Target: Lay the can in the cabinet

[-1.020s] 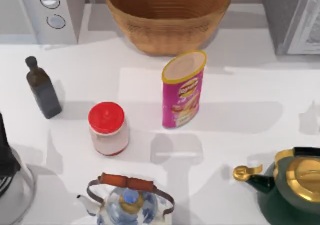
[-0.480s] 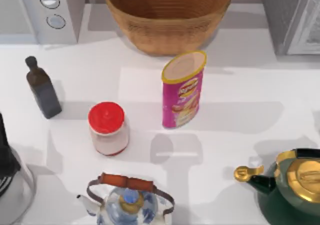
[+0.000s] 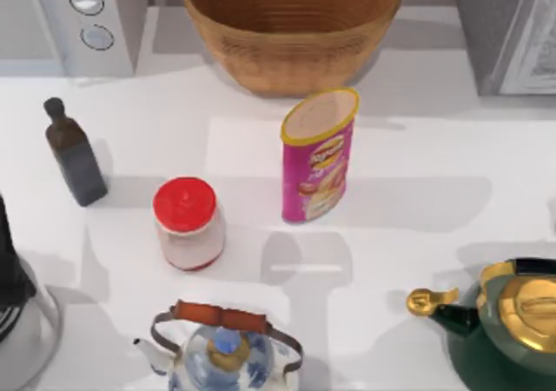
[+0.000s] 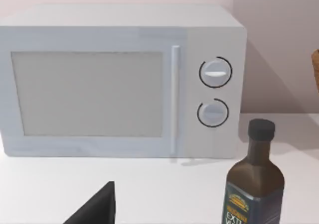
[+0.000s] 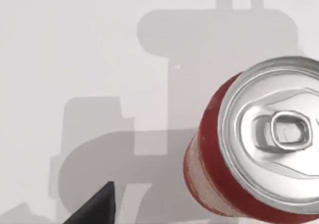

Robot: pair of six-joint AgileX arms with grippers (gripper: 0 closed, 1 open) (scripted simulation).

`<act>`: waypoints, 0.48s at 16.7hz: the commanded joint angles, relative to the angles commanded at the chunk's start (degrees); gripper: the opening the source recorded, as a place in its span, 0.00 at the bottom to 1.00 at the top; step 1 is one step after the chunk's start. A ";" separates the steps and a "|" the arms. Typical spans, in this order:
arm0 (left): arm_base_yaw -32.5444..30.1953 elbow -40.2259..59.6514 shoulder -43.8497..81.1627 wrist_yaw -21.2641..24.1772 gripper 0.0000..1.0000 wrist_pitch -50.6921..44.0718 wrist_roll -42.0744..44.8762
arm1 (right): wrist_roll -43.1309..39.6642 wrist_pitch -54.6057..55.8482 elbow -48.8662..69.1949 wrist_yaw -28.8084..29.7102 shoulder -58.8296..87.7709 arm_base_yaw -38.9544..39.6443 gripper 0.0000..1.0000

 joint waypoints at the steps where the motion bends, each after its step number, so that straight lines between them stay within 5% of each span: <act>1: 0.00 0.00 0.00 0.00 1.00 0.00 0.00 | 0.22 0.35 0.39 0.15 0.67 0.22 1.00; 8: 0.00 0.00 0.00 0.00 1.00 0.00 0.00 | 1.81 10.08 2.81 1.36 12.68 1.92 1.00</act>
